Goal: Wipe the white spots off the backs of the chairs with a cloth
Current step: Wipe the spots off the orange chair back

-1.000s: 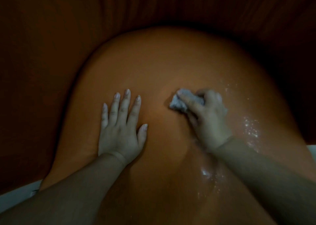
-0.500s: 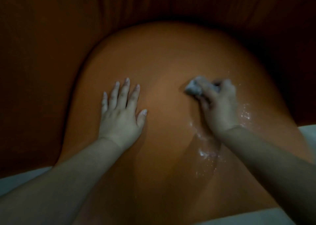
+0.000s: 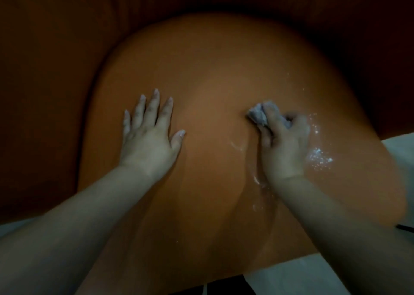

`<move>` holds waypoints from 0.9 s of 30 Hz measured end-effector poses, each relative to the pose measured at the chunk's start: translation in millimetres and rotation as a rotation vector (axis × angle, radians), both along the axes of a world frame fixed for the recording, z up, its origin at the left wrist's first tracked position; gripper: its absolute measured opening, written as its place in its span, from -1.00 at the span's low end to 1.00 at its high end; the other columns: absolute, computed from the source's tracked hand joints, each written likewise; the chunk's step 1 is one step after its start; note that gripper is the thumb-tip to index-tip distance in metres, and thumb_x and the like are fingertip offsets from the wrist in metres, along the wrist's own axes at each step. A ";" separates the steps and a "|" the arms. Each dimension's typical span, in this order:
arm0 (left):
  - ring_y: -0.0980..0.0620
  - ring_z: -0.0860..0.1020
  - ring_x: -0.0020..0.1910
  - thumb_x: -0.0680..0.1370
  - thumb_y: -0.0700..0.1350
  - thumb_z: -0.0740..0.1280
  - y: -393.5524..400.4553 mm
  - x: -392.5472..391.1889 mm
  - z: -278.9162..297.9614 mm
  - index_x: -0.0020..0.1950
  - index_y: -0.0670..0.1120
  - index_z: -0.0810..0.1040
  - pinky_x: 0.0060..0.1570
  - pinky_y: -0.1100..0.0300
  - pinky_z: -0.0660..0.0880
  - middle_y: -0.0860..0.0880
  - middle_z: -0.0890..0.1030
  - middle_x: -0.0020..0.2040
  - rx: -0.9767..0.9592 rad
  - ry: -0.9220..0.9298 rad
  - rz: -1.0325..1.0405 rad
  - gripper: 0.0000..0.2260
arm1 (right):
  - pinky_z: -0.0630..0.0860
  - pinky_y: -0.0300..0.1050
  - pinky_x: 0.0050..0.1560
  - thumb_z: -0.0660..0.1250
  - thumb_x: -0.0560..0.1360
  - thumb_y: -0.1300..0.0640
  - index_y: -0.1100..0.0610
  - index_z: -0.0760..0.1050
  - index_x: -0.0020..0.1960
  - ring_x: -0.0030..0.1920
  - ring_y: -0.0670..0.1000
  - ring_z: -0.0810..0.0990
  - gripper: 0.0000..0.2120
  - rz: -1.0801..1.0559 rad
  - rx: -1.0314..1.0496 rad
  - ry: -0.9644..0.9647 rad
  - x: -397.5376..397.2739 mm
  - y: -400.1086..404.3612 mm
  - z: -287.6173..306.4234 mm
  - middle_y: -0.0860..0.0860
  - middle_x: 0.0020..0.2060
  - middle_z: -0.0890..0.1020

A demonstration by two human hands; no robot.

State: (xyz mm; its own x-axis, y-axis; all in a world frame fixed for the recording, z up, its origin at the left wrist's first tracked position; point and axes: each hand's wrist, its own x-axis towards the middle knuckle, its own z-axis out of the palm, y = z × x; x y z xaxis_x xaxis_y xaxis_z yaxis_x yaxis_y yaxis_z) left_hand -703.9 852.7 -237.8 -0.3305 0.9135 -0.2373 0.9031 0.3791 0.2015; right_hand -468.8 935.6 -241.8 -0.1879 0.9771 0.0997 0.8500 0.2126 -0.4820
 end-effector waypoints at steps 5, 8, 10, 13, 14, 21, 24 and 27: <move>0.02 -0.20 0.54 0.60 0.17 0.02 -0.1 10.6 4.4 0.57 0.05 -0.07 0.49 -0.03 -0.20 0.05 -0.13 0.58 0.007 -0.010 0.038 -0.42 | 0.44 0.09 -0.06 0.46 0.36 0.38 0.10 0.54 0.29 -0.06 0.34 0.47 -0.47 0.194 -0.023 -0.009 -2.8 -64.8 5.1 0.32 0.00 0.49; 0.03 -0.17 0.54 0.61 0.10 0.04 -4.1 21.1 5.1 0.57 0.02 -0.03 0.48 0.01 -0.19 0.05 -0.09 0.58 0.016 -0.031 0.024 -0.44 | 0.37 0.00 -0.08 0.45 0.40 0.30 0.07 0.55 0.29 -0.07 0.31 0.49 -0.53 0.320 0.024 -0.050 -20.3 -34.0 7.2 0.29 0.00 0.52; 0.03 -0.17 0.54 0.61 0.09 0.04 -8.7 22.9 5.5 0.57 0.03 -0.04 0.49 0.00 -0.18 0.05 -0.09 0.58 0.013 -0.034 0.010 -0.45 | 0.38 0.05 0.03 0.39 0.47 0.26 0.04 0.52 0.32 0.04 0.31 0.44 -0.56 0.199 0.013 -0.027 -18.1 -9.5 3.6 0.29 0.07 0.47; 0.03 -0.15 0.54 0.61 0.08 0.05 -14.2 21.7 7.2 0.57 0.02 -0.02 0.48 0.02 -0.17 0.05 -0.07 0.58 0.015 -0.037 -0.006 -0.45 | 0.33 -0.01 0.07 0.38 0.47 0.28 0.01 0.49 0.35 0.08 0.28 0.40 -0.53 -0.071 -0.005 0.015 -1.9 -22.7 0.7 0.29 0.09 0.44; 0.02 -0.14 0.54 0.61 0.08 0.05 -15.1 22.3 7.8 0.57 0.01 -0.01 0.48 0.03 -0.18 0.04 -0.06 0.58 0.015 -0.037 -0.007 -0.45 | 0.32 -0.02 0.03 0.41 0.43 0.32 0.03 0.50 0.34 0.03 0.30 0.42 -0.49 -0.066 0.003 0.010 -0.1 -39.5 0.5 0.31 0.06 0.45; 0.02 -0.14 0.55 0.61 0.03 0.07 -14.4 29.7 8.3 0.57 -0.01 0.00 0.48 0.03 -0.18 0.03 -0.06 0.58 0.017 -0.042 0.020 -0.46 | 0.46 0.11 -0.09 0.45 0.39 0.31 0.07 0.55 0.29 -0.08 0.33 0.48 -0.52 0.261 0.019 -0.020 -15.4 -36.6 3.4 0.30 -0.01 0.51; 0.02 -0.14 0.54 0.62 0.03 0.06 -16.0 31.1 8.9 0.57 -0.01 0.00 0.48 0.04 -0.18 0.03 -0.06 0.58 0.012 -0.045 0.009 -0.46 | 0.41 0.13 0.05 0.38 0.48 0.26 0.04 0.49 0.35 0.04 0.32 0.43 -0.55 -0.047 -0.013 -0.006 14.1 -30.7 3.1 0.32 0.07 0.46; 0.02 -0.14 0.54 0.62 0.03 0.06 -17.9 34.1 10.9 0.57 -0.01 0.00 0.50 0.02 -0.16 0.03 -0.07 0.58 0.007 -0.048 -0.010 -0.46 | 0.41 0.09 -0.04 0.44 0.39 0.35 0.09 0.48 0.35 -0.03 0.32 0.44 -0.45 -0.029 -0.006 -0.024 26.1 -80.4 3.9 0.34 0.01 0.47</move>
State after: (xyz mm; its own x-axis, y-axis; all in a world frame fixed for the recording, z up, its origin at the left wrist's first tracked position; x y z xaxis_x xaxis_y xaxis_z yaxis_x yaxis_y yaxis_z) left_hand -669.8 834.8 -226.9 -0.3096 0.9184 -0.2463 0.8960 0.3685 0.2477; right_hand -442.7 855.2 -237.9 -0.1616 0.9828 0.0896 0.8670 0.1848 -0.4627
